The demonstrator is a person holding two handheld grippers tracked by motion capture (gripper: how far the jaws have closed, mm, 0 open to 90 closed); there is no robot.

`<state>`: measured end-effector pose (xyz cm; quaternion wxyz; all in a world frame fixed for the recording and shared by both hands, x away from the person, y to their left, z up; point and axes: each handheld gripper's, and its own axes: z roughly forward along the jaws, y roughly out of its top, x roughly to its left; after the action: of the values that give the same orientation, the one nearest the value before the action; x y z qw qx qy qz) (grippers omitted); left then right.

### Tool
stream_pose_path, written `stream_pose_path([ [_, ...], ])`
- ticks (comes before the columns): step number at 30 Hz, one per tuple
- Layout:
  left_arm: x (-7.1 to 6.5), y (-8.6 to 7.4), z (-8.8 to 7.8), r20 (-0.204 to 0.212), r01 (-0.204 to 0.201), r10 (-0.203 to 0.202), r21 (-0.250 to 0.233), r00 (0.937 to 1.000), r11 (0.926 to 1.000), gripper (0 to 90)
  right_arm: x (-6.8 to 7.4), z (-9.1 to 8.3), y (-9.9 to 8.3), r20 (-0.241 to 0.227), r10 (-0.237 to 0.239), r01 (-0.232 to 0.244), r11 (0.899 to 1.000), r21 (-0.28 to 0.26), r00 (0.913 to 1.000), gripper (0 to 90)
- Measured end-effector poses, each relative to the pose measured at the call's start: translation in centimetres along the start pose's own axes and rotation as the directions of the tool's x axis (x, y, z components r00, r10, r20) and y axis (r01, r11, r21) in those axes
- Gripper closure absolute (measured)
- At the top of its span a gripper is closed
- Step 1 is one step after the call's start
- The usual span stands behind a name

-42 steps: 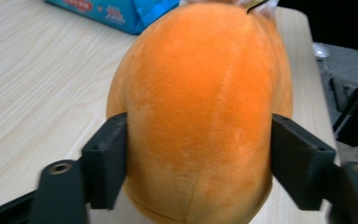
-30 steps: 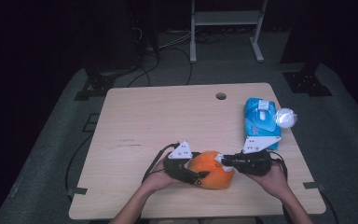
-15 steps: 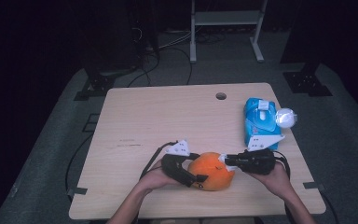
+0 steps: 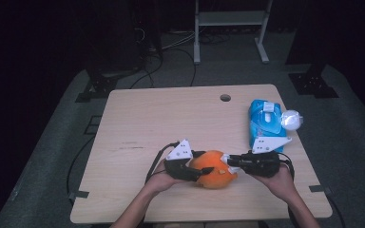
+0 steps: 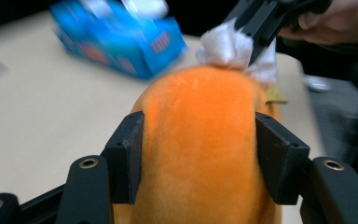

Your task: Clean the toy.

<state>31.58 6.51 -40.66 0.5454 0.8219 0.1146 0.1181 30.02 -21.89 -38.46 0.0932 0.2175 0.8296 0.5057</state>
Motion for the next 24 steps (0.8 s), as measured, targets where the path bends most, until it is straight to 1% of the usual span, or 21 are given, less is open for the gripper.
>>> stream_pose_path([
  [1,0.0,0.1,0.0,-0.009,-0.022,0.022,-0.006,0.9997,0.9997,39.8,0.0,0.0,0.1,0.011,0.003,-0.003,1.0,-0.011,0.9999,82.3],
  [2,0.1,-0.1,0.1,-0.004,-0.025,0.025,0.003,0.9997,0.9997,38.5,0.0,0.1,0.2,0.022,0.004,-0.004,1.0,-0.018,0.9997,82.3],
  [3,0.1,-0.4,0.3,0.003,-0.013,0.013,0.012,0.9999,0.9998,35.8,-0.1,0.5,0.1,0.025,0.009,-0.009,1.0,-0.01,0.9996,82.3],
  [4,0.3,-0.8,0.6,0.015,0.007,-0.008,0.033,0.9999,0.9994,32.3,-0.1,0.9,-0.1,0.028,0.011,-0.011,1.0,0.004,0.9995,82.3],
  [5,0.5,-1.2,0.8,0.036,0.047,-0.049,0.049,0.9982,0.9977,25.7,-0.1,1.5,-0.4,0.03,0.01,-0.011,1.0,0.023,0.9995,82.3],
  [6,0.9,-1.3,0.8,0.057,0.092,-0.095,0.055,0.9939,0.9943,19.3,-0.1,2.0,-0.7,0.022,0.011,-0.012,0.999,0.037,0.9997,82.3],
  [7,1.4,-1.4,0.6,0.065,0.133,-0.136,0.042,0.9886,0.9902,16.3,0.0,2.4,-1.0,0.0,0.018,-0.018,0.999,0.042,0.9998,82.3],
  [8,1.8,-1.4,0.3,0.064,0.174,-0.176,0.037,0.9823,0.984,13.5,0.2,2.7,-1.0,-0.017,0.015,-0.015,0.999,0.044,0.9997,82.3],
  [9,2.1,-1.5,0.1,0.066,0.206,-0.208,0.046,0.9759,0.9775,12.7,0.5,2.8,-0.9,-0.026,0.001,0.0,0.999,0.052,0.9997,82.3],
  [10,2.2,-1.7,0.0,0.069,0.214,-0.218,0.064,0.9734,0.9748,13.7,0.8,2.9,-0.8,-0.031,-0.015,0.017,0.998,0.056,0.9994,82.3],
  [11,2.2,-2.0,0.0,0.07,0.204,-0.209,0.077,0.9754,0.976,19.4,1.1,3.0,-0.7,-0.022,-0.03,0.031,0.998,0.06,0.9993,82.3],
  [12,2.0,-2.2,0.0,0.067,0.192,-0.198,0.088,0.9779,0.9774,22.1,1.2,3.0,-0.7,-0.021,-0.033,0.035,0.997,0.063,0.9992,82.3],
  [13,2.0,-2.4,0.1,0.062,0.189,-0.195,0.097,0.9788,0.9772,24.0,1.1,3.1,-0.8,-0.025,-0.03,0.031,0.997,0.066,0.9992,82.3],
  [15,2.2,-2.6,-0.1,0.056,0.194,-0.2,0.104,0.9781,0.9755,26.0,0.7,2.9,-1.1,-0.025,-0.011,0.012,0.998,0.065,0.9996,82.3],
  [16,2.3,-2.6,-0.2,0.052,0.206,-0.212,0.106,0.9759,0.9728,26.1,0.5,2.7,-1.2,-0.021,0.0,0.001,0.998,0.064,0.9998,82.3],
  [18,2.7,-2.9,-0.4,0.041,0.23,-0.235,0.105,0.9711,0.9675,26.1,0.0,2.3,-1.7,0.004,0.014,-0.014,0.997,0.075,0.9999,82.2],
  [20,3.1,-3.2,-0.4,0.043,0.257,-0.263,0.103,0.9638,0.9608,26.0,-0.3,2.0,-2.2,0.008,0.04,-0.04,0.996,0.079,0.9992,82.3],
  [21,3.1,-3.2,-0.4,0.044,0.258,-0.264,0.103,0.9636,0.9606,26.0,-0.4,2.0,-2.4,-0.001,0.042,-0.042,0.996,0.081,0.9991,82.3],
  [22,3.0,-3.2,-0.4,0.039,0.255,-0.26,0.104,0.9648,0.9613,25.8,-0.2,2.0,-2.3,-0.007,0.037,-0.037,0.996,0.079,0.9993,82.2],
  [24,2.9,-3.1,-0.3,0.038,0.25,-0.256,0.11,0.966,0.962,25.7,0.2,2.1,-2.0,-0.029,0.019,-0.017,0.997,0.069,0.9994,82.2],
])
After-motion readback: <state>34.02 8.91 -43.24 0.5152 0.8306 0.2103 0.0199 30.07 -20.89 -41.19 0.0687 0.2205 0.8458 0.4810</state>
